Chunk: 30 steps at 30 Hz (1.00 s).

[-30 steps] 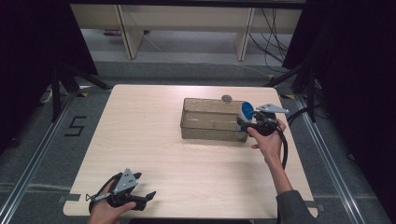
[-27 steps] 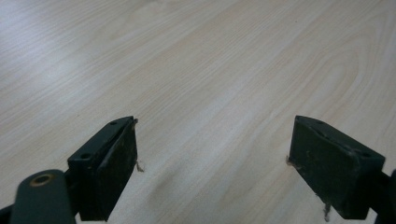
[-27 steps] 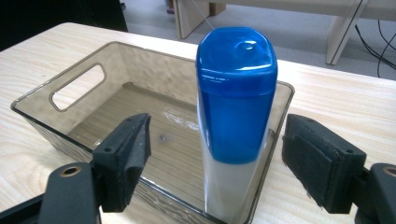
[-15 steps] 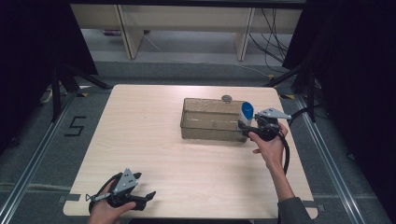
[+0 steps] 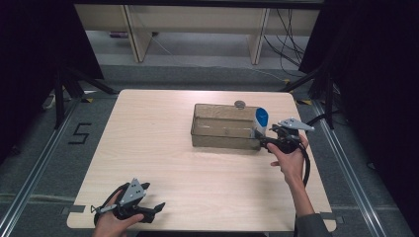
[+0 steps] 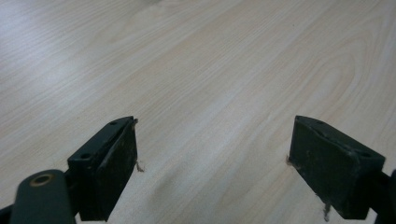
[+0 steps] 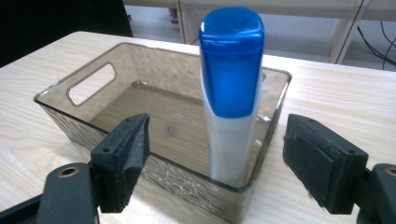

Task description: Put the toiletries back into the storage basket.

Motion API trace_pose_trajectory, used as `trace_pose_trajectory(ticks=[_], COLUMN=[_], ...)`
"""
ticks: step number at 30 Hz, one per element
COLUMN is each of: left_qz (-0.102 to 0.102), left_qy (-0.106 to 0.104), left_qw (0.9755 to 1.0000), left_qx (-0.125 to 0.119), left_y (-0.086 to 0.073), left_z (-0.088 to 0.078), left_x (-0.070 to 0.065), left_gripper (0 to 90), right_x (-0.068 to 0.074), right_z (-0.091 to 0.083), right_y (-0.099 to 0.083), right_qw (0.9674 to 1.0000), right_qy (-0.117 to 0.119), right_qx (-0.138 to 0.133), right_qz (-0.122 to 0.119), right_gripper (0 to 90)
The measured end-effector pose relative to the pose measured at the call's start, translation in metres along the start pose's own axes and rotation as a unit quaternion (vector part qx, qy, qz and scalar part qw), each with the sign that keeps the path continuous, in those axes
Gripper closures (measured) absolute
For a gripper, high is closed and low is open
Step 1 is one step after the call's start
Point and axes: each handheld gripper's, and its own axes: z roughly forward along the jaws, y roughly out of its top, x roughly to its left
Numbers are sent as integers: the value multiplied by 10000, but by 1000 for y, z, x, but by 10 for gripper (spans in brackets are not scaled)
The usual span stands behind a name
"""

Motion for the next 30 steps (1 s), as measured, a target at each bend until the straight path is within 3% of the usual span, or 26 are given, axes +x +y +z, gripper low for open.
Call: trace_pose_trajectory(ticks=[1,2,3,4,9,10,16,17,21,22,23,24,26,28,30], left_qz=[-30,-66,-62,-109,-34,-82,-22,-89,-37,-37,-84,-91,-5,-76,-4], left_qy=[35,-3,-31,-12,39,17,-14,-5,18,18,-1,-3,64,-20,9], left_qw=[10000,10000,10000,9999,10000,10000,10000,10000,10000,10000,10000,10000,10000,10000,10000], left_qx=[12,-39,-25,-35,56,5,48,-12,27,27,-16,-14,56,3,51], left_y=[0,0,1,0,0,0,1,0,0,0,0,0,1,1,1], left_z=[0,1,0,0,-1,0,-1,0,0,0,0,0,-1,0,-1], left_x=[-1,-2,-1,-2,-1,-1,0,-1,0,0,-1,-1,0,-1,1], left_gripper=[150,150,150,150,150,150,150,149,150,150,150,150,150,150,150], right_x=[1,-1,0,-2,-2,-3,3,3,3,3,5,4,6,7,5], right_z=[-1,-2,-3,-3,-6,-6,-8,-10,-11,-11,-13,-14,-16,-18,-19], right_y=[-1,-1,-2,-2,-3,-3,-4,-4,-5,-5,-5,-5,-7,-8,-9], right_qw=[9999,10000,9998,10000,9999,10000,9997,9997,10000,10000,9998,10000,9999,9999,10000], right_qy=[14,-16,16,9,-7,-71,19,76,65,65,64,12,45,43,28], right_qx=[17,30,53,11,29,17,16,51,6,6,61,40,38,52,-10], right_qz=[131,54,204,81,128,21,251,219,23,23,169,8,118,81,-72], right_gripper=[241,242,241,242,241,241,240,239,237,237,237,237,238,238,238])
